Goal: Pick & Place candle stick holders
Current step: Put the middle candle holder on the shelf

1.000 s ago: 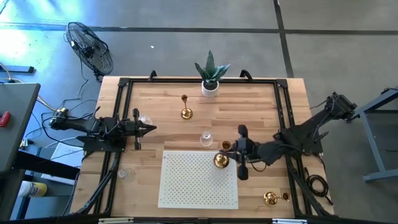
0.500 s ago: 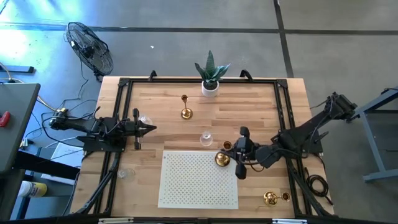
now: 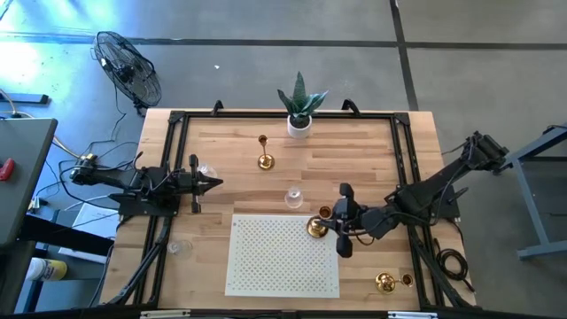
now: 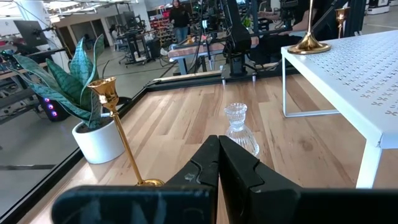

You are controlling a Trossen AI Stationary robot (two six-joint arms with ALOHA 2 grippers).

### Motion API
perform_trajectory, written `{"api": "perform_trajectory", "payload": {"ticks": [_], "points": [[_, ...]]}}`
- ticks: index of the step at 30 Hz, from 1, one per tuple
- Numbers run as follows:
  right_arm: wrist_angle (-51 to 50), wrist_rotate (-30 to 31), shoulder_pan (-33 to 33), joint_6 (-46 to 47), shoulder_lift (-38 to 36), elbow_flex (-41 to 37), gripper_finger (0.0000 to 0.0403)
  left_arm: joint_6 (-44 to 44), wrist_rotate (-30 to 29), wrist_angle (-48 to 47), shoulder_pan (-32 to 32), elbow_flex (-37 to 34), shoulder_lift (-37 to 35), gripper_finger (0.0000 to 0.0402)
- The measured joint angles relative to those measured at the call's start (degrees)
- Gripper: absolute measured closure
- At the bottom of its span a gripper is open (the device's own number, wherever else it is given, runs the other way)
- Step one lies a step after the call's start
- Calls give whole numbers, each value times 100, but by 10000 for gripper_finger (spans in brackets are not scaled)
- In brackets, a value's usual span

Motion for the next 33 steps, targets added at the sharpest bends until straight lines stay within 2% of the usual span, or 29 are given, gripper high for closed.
{"api": "perform_trajectory", "payload": {"ticks": [6, 33], "points": [[-33, -191, 2, -73, 2, -4, 360, 0, 0, 0, 0, 0, 0, 401], [1, -195, 0, -234, 3, -4, 359, 0, 1, 0, 1, 1, 0, 401]]}}
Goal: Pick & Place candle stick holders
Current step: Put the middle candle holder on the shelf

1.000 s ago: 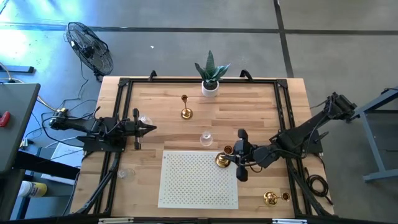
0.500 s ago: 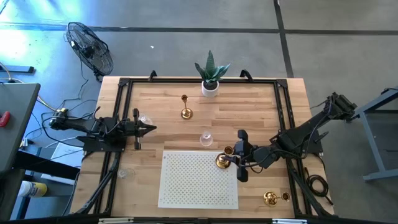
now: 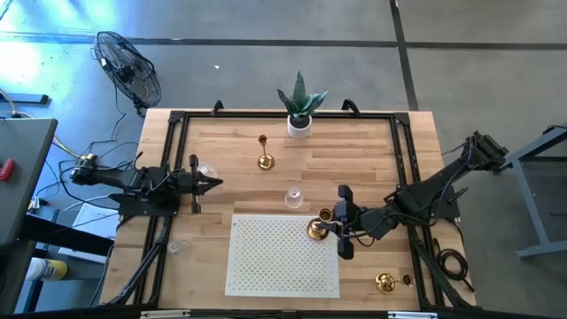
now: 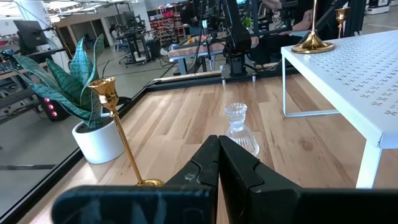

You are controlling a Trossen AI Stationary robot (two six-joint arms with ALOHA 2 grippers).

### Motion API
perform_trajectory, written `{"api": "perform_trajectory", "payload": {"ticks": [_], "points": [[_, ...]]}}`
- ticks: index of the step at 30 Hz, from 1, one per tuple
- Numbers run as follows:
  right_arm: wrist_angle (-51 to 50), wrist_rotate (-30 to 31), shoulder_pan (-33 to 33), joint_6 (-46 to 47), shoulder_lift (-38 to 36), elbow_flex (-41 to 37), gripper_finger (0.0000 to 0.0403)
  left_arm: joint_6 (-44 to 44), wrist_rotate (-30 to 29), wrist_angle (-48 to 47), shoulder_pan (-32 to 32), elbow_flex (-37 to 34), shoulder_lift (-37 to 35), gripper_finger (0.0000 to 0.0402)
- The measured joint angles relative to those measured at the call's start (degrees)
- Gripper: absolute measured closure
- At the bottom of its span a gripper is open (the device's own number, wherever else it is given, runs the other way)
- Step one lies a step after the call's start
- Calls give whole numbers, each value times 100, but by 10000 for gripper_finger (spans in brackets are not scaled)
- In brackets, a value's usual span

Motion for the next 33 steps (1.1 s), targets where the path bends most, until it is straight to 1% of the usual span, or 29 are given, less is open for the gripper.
{"api": "perform_trajectory", "payload": {"ticks": [5, 9, 15, 27, 33], "points": [[0, -37, 0, -60, 1, 0, 358, 0, 1, 0, -1, 1, 0, 401], [0, 83, 0, -119, 0, 0, 358, 1, -1, 0, -1, 1, 0, 401], [-10, 6, 0, -504, 0, 0, 359, 1, 0, 0, 1, -1, 0, 401], [-48, -36, 0, -471, 0, 0, 359, 0, 0, 0, 0, 0, -2, 401], [-127, -75, 1, -629, 0, 2, 358, 0, -1, 0, -1, 0, 0, 401]]}}
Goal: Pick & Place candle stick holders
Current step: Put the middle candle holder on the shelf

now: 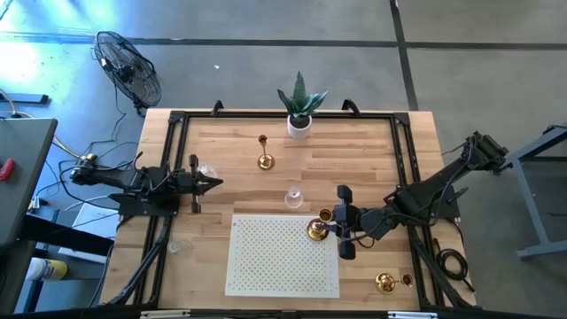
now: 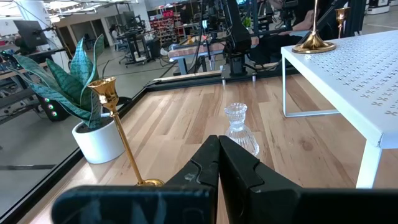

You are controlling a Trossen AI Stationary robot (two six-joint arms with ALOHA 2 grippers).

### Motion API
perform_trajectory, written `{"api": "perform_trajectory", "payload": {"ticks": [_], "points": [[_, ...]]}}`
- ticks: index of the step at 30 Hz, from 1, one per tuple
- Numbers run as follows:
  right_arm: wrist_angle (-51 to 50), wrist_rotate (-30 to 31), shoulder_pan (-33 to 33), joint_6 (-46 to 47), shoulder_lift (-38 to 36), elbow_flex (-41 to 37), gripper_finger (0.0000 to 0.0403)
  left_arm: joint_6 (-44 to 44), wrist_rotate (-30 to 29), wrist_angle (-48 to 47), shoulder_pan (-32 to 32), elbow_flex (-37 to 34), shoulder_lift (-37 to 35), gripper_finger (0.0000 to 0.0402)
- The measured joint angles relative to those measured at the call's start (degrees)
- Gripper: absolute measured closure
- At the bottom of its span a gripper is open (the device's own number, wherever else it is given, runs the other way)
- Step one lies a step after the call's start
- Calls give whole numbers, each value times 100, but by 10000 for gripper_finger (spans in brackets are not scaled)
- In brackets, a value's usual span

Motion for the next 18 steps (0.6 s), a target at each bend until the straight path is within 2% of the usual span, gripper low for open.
{"api": "perform_trajectory", "payload": {"ticks": [18], "points": [[-90, 166, -40, 178, 1, 0, 293, 1, 0, 0, 1, 1, 0, 401]]}}
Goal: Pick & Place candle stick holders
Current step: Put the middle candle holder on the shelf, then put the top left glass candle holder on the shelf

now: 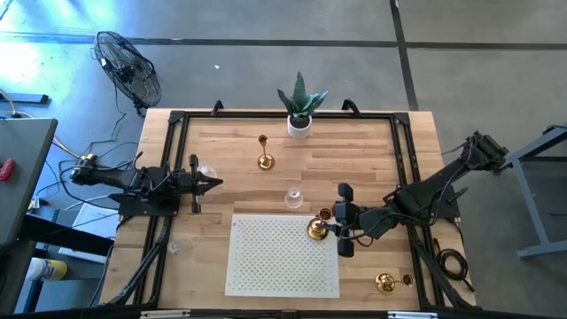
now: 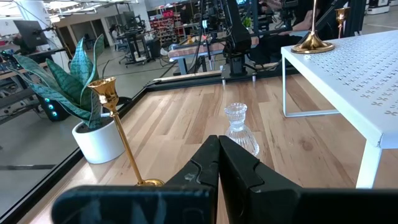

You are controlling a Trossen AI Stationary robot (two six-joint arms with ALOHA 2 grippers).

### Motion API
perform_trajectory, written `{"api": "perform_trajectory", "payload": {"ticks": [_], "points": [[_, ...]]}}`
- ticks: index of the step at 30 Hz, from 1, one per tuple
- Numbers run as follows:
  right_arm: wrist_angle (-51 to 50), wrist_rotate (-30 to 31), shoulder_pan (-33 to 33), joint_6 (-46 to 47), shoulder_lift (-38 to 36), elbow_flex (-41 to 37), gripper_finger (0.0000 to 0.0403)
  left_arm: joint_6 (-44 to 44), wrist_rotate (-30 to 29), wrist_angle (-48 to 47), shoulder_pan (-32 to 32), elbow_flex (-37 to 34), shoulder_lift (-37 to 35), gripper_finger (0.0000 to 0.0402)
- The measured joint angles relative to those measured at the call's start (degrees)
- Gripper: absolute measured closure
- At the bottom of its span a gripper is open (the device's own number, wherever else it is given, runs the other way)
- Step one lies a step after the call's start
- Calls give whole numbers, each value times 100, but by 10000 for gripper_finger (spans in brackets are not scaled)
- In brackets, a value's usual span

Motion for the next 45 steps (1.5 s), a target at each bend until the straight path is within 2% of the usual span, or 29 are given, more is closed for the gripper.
{"api": "perform_trajectory", "payload": {"ticks": [26, 45], "points": [[-46, 135, -1, 127, -4, 0, 191, 1, 1, 0, -1, -1, 0, 401], [-410, -926, 15, 197, -789, 4, 194, -1, 1, 0, 0, -1, 0, 401]]}}
